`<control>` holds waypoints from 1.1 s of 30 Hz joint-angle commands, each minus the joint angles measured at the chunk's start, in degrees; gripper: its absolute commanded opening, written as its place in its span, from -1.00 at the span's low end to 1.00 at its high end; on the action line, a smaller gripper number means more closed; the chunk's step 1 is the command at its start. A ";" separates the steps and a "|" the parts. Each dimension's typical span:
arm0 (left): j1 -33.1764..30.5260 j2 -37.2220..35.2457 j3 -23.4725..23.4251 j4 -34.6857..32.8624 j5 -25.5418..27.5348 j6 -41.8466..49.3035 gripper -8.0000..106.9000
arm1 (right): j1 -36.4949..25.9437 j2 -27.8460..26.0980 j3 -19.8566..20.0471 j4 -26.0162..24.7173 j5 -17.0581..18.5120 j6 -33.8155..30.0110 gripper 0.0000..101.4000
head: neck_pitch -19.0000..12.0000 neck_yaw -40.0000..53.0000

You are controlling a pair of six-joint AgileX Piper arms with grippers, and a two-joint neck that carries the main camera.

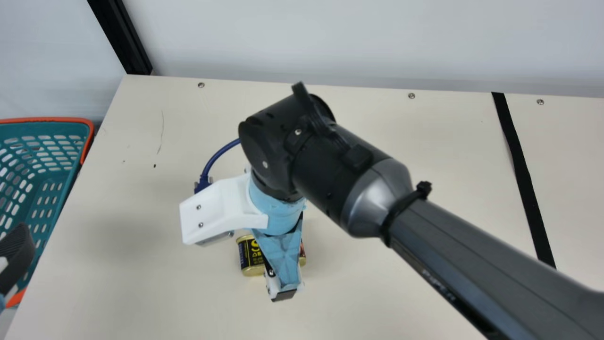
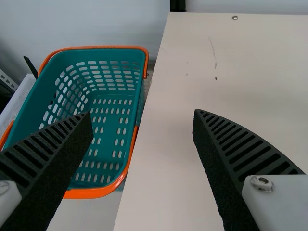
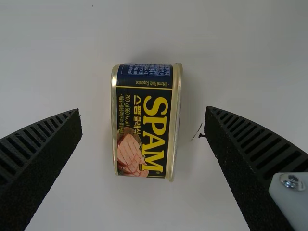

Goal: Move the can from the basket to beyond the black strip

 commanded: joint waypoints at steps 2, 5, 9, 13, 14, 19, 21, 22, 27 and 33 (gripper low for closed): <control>0.00 0.00 0.00 0.00 0.00 0.00 0.71 | 0.34 0.74 -0.22 -1.51 0.06 0.48 1.00 | -0.13 -0.21; 0.00 0.00 0.00 0.00 0.00 0.00 0.71 | 0.57 1.49 -0.57 -2.49 0.06 1.04 1.00 | -0.13 -0.21; 0.00 0.00 0.00 0.00 0.00 0.00 0.71 | 0.67 2.47 -1.33 -3.34 0.06 1.80 1.00 | -0.13 -0.21; 0.00 0.00 0.00 0.00 0.00 0.00 0.71 | 0.72 3.55 -2.32 -3.70 0.06 2.61 1.00 | -0.13 -0.21; 0.00 0.00 0.00 0.00 0.00 0.00 0.71 | 0.77 3.78 -2.53 -3.79 0.06 2.86 1.00 | -0.13 -0.21; 0.00 0.00 0.00 0.00 0.00 0.00 0.71 | 1.07 4.87 -3.33 -4.20 0.06 4.31 1.00 | -0.13 -0.21; 0.00 0.00 0.00 0.00 0.00 0.00 0.71 | 1.18 5.41 -3.68 -4.40 0.06 4.89 1.00 | -0.13 -0.21; 0.00 0.00 0.00 0.00 0.00 0.00 0.71 | 1.22 5.69 -3.86 -4.51 0.06 5.18 1.00 | -0.13 -0.21; 0.00 0.00 0.00 0.00 0.00 0.00 0.71 | 1.38 7.13 -4.68 -5.07 0.06 6.44 1.00 | -0.13 -0.21; 0.00 0.00 0.00 0.00 0.00 0.00 0.71 | 1.26 8.02 -5.83 -5.00 0.06 8.04 -1.00 | -0.13 -0.21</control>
